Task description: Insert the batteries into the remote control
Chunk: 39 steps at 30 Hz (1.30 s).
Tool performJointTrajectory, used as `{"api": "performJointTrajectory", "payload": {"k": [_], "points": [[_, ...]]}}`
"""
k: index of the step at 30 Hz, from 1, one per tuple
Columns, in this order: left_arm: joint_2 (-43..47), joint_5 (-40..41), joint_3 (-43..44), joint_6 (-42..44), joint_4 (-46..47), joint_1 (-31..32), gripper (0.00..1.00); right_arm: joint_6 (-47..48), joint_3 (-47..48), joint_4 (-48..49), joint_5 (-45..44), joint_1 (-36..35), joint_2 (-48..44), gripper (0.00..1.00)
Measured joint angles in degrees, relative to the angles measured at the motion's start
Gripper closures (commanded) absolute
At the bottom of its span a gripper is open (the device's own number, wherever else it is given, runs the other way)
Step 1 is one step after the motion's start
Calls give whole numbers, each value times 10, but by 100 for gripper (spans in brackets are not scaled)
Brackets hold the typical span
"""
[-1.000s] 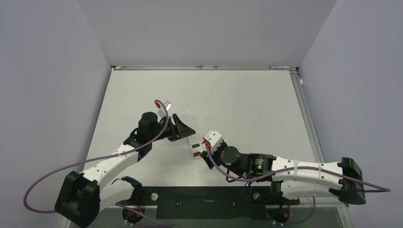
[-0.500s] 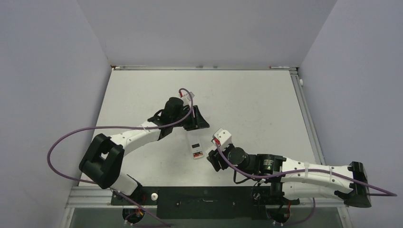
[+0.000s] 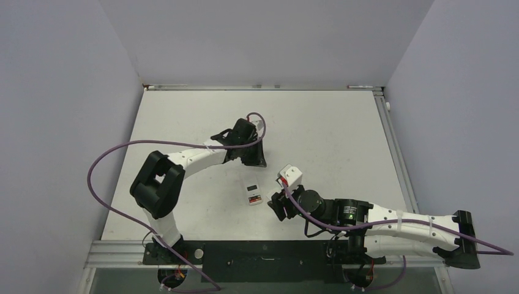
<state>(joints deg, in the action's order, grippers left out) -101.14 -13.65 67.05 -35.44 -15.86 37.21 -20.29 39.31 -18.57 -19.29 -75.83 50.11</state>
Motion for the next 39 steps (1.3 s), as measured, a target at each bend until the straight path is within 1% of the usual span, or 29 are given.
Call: {"api": "performJointTrajectory", "payload": {"k": [3,4,15,28,39], "points": [[-19,16,14,16,-33,5,100,0,0,0,0,0,-2,79],[-23,19,17,18,-40,6,100,0,0,0,0,0,-2,79],[-58,73,24,45,-93,10,100,-2,-2,0,0,0,-3,79],[-65,99,24,51,-108,12,100,-6,-2,0,0,0,1,79],[-58,109,8,53,-110,21,100,10,5,-21,0,1,42,79]]}}
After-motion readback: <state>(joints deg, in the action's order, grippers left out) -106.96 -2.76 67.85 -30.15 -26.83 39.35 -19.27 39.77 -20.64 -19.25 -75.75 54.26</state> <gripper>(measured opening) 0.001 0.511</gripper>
